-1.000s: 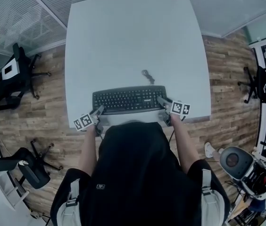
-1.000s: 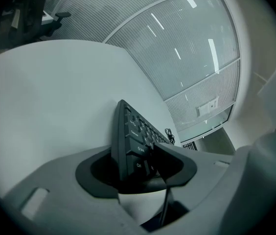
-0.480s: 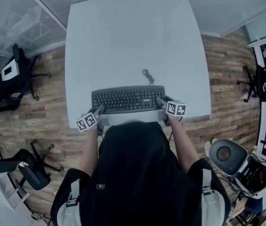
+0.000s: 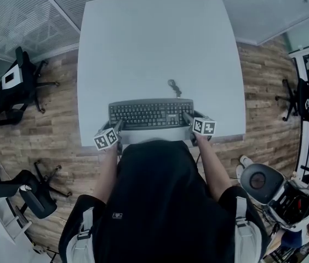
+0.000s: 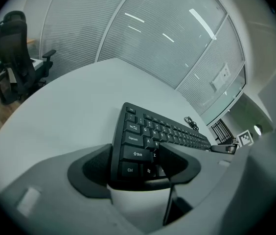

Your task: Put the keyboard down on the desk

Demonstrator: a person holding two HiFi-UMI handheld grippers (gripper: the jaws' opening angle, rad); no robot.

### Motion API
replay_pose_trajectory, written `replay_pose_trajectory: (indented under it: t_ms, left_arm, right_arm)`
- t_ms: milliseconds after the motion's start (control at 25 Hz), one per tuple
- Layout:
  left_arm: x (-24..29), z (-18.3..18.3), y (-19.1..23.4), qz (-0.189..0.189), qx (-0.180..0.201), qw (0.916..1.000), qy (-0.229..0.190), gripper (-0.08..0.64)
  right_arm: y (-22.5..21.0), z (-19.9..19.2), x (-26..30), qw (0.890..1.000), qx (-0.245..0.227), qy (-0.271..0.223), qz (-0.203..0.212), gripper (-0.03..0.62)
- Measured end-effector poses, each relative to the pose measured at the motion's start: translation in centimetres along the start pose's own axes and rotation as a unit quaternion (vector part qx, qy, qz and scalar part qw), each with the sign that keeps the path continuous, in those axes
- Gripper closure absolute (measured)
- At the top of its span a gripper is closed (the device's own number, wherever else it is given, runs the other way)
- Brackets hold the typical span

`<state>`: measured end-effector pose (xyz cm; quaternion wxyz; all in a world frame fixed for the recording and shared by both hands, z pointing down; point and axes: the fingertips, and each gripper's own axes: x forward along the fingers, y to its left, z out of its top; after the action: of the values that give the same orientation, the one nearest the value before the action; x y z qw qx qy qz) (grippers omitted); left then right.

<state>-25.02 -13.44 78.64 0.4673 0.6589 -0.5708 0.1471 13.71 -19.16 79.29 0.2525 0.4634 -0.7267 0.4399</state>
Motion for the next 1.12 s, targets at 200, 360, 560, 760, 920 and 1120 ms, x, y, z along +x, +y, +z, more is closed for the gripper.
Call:
replay_pose_trajectory:
  t_ms: [200, 360, 560, 760, 920, 1120]
  left_arm:
    - [0.2, -0.2, 0.2, 0.022, 0.03, 0.9993, 0.008, 0.264]
    - [0.3, -0.2, 0.2, 0.046, 0.059, 0.9972, 0.012, 0.259]
    - [0.0, 0.5, -0.5, 0.083, 0.145, 0.9859, 0.005, 0.259]
    - [0.0, 0.5, -0.5, 0.066, 0.152, 0.9861, 0.0, 0.259]
    - [-0.4, 1.2, -0.7, 0.062, 0.157, 0.9852, -0.025, 0.259]
    - [-1.4, 2.8, -2.7, 0.022, 0.191, 0.98, -0.05, 0.275]
  right_arm:
    - [0.0, -0.2, 0.0, 1.0, -0.015, 0.007, -0.015, 0.334]
    - [-0.1, -0.4, 0.0, 0.999, -0.031, 0.016, -0.026, 0.334]
    - [-0.4, -0.4, -0.1, 0.999, -0.037, 0.019, -0.03, 0.334]
    - [-0.3, -0.4, -0.2, 0.999, -0.04, 0.014, -0.025, 0.334]
    - [-0.4, 0.5, -0.7, 0.996, -0.083, -0.007, -0.021, 0.334]
    - [0.4, 2.0, -2.5, 0.986, -0.16, -0.048, -0.001, 0.351]
